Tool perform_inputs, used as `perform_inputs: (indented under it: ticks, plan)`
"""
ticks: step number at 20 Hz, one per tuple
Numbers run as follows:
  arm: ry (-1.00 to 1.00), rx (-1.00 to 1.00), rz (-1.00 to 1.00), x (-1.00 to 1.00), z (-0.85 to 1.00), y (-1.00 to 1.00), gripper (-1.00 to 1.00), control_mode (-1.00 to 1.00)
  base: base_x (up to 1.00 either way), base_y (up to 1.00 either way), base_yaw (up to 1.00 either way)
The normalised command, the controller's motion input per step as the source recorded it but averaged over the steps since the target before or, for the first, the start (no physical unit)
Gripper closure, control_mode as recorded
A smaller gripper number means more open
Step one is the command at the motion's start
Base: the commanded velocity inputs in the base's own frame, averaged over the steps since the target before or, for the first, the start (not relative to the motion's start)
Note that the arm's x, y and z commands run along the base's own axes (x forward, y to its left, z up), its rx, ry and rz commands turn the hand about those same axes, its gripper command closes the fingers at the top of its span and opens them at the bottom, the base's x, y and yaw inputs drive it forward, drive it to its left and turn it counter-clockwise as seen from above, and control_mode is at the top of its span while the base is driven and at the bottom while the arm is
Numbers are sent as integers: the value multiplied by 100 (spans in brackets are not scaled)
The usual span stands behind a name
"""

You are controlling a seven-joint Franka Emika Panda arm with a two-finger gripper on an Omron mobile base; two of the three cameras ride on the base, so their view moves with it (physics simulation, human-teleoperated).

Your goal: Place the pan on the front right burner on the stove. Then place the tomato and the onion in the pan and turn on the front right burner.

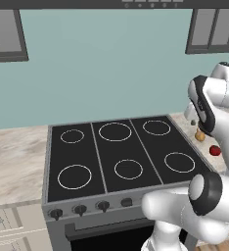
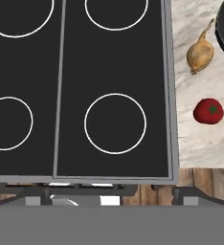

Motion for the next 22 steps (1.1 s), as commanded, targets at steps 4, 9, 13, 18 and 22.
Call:
perform_inputs:
  ticks: [4, 9, 13, 18, 22]
  plan:
    - [0, 0, 0, 0, -10, -48, -100, -100, 0, 0, 0]
    - [0, 0, -1, 7, -10, -47, -100, -100, 0, 0, 0]
    - [0, 0, -3, 14, -5, -44, -100, -100, 0, 0, 0]
    - [1, 0, -5, 16, -8, -46, -100, -100, 0, 0, 0]
    - [0, 0, -5, 12, -11, -49, -100, -100, 0, 0, 0]
